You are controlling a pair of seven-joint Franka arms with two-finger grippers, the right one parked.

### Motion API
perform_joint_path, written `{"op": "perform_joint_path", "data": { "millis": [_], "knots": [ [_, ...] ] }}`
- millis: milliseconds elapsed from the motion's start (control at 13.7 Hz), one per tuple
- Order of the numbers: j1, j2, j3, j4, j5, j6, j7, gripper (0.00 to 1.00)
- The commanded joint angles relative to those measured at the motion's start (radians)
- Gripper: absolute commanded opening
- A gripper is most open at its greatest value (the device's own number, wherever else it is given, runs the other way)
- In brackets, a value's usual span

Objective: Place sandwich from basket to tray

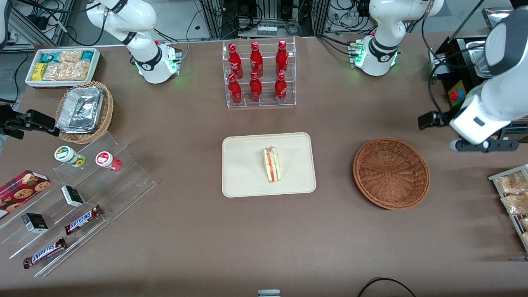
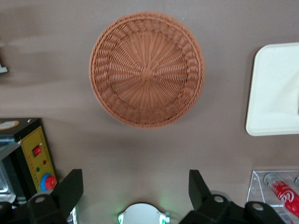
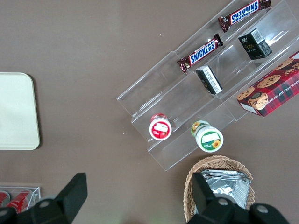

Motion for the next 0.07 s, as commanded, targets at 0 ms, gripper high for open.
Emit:
{"op": "perform_joint_path", "data": {
  "millis": [0],
  "knots": [
    [0.017,-0.063,-0.008,-0.041,-0.004,-0.029,0.019,1.0]
  ]
}}
